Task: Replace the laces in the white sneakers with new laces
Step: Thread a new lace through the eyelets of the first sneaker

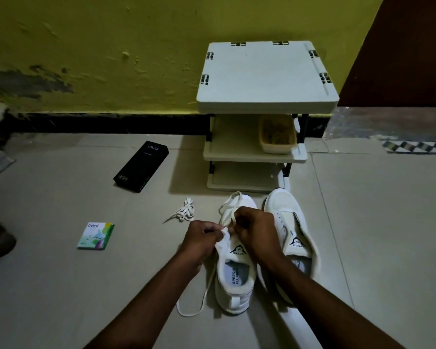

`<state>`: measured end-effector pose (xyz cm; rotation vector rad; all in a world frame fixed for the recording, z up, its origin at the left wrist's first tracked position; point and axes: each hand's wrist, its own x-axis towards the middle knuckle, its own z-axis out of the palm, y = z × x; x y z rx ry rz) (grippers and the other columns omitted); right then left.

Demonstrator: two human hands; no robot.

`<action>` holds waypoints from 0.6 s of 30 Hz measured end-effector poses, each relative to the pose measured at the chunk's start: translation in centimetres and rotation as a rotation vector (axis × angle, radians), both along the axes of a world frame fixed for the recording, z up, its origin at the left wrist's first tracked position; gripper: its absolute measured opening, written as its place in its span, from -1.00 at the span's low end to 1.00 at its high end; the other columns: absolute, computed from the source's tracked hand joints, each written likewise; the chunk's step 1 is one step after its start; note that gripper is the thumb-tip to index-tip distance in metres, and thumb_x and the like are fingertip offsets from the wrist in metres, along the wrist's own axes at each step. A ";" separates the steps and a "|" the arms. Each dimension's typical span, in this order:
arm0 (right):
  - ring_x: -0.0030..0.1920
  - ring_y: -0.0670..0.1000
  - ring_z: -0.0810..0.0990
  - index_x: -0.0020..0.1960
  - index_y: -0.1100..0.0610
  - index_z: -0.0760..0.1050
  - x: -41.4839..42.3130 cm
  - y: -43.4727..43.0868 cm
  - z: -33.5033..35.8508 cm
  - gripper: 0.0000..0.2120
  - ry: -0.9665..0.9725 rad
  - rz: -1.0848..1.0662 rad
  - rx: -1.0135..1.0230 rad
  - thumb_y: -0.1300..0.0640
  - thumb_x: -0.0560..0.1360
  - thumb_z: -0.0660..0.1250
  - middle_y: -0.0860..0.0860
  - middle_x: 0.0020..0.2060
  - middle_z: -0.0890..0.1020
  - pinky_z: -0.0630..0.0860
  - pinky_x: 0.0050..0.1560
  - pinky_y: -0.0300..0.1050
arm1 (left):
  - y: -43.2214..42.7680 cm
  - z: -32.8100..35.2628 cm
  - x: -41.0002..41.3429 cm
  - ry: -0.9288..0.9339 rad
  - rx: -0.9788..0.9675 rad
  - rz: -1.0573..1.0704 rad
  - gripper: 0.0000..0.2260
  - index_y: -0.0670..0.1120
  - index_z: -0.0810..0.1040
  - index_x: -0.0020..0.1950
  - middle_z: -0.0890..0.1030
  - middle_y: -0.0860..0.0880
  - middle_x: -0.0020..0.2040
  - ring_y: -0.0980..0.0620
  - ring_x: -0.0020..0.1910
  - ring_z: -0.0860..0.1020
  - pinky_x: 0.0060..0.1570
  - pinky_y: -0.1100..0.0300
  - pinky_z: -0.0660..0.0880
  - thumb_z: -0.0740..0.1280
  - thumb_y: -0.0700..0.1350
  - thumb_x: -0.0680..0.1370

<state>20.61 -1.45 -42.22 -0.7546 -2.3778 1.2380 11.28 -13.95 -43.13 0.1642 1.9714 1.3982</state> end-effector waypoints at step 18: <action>-0.35 0.14 0.53 -0.30 0.03 0.53 0.2 -0.8 0.5 -0.90 -0.049 0.085 0.459 0.17 0.22 0.41 0.04 -0.45 0.52 0.51 -0.35 0.00 | -0.1 -0.2 0.3 0.099 0.001 -0.016 -0.86 -0.23 0.73 -0.06 0.73 -0.14 -0.12 -0.02 -0.10 0.65 0.05 0.11 0.56 0.37 -0.37 0.52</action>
